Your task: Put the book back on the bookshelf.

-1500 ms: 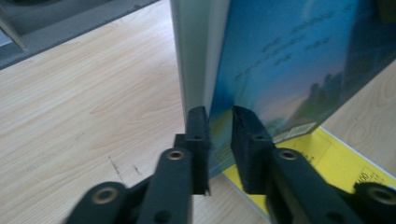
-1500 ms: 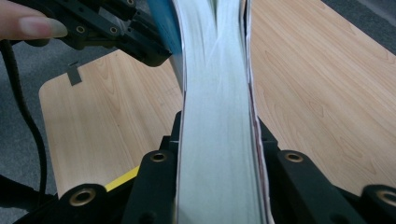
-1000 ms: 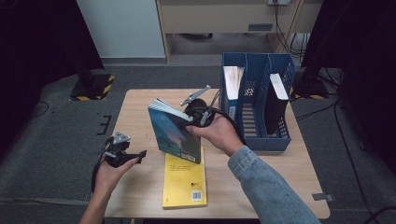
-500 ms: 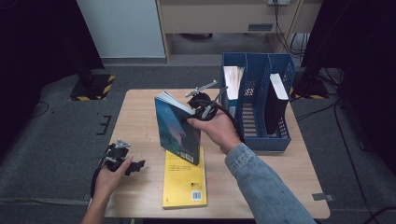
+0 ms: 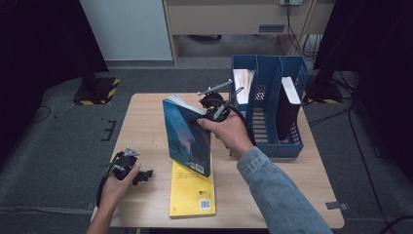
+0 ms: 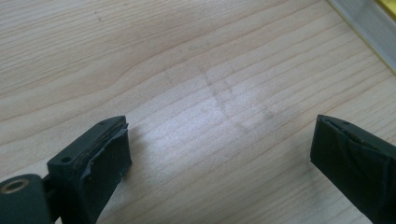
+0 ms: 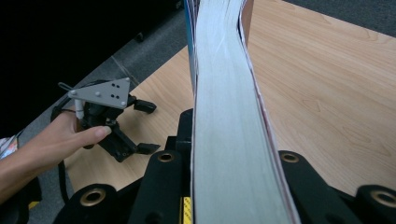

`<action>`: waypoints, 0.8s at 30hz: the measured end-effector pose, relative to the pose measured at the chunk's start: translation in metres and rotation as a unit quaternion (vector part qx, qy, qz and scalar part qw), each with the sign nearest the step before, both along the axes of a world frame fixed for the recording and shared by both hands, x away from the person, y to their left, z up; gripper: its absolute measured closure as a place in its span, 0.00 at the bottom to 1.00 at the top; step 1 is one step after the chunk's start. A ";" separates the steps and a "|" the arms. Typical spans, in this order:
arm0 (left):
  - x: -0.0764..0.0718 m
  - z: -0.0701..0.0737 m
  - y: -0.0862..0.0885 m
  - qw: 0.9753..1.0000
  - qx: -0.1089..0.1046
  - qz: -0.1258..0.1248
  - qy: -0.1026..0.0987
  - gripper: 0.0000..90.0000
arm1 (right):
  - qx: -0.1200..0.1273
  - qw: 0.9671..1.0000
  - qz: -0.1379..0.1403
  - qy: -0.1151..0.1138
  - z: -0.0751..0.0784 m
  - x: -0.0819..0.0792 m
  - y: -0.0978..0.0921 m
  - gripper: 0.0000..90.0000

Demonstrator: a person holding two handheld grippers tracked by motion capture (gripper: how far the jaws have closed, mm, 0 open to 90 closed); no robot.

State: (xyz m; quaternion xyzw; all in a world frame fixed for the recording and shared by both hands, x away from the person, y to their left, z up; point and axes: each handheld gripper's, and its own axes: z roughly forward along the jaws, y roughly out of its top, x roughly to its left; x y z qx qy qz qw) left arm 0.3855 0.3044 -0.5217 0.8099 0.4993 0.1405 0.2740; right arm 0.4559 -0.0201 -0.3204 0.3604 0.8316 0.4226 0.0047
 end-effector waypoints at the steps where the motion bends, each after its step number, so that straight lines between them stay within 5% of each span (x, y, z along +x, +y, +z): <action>1: 0.000 -0.001 -0.001 1.000 0.008 -0.007 -0.001 0.03 | 0.000 1.000 0.000 0.001 0.001 -0.001 -0.001 0.82; 6: -0.003 -0.003 -0.004 1.000 0.016 -0.007 -0.014 0.02 | 0.002 1.000 -0.001 -0.001 0.004 -0.003 -0.003 0.82; 15: -0.007 -0.011 -0.006 0.998 -0.002 0.012 -0.056 0.00 | 0.008 1.000 -0.004 -0.003 0.005 -0.011 -0.012 0.81; 24: -0.007 -0.013 -0.006 0.998 -0.007 0.015 -0.068 0.00 | 0.019 1.000 -0.007 -0.008 0.010 -0.022 -0.031 0.81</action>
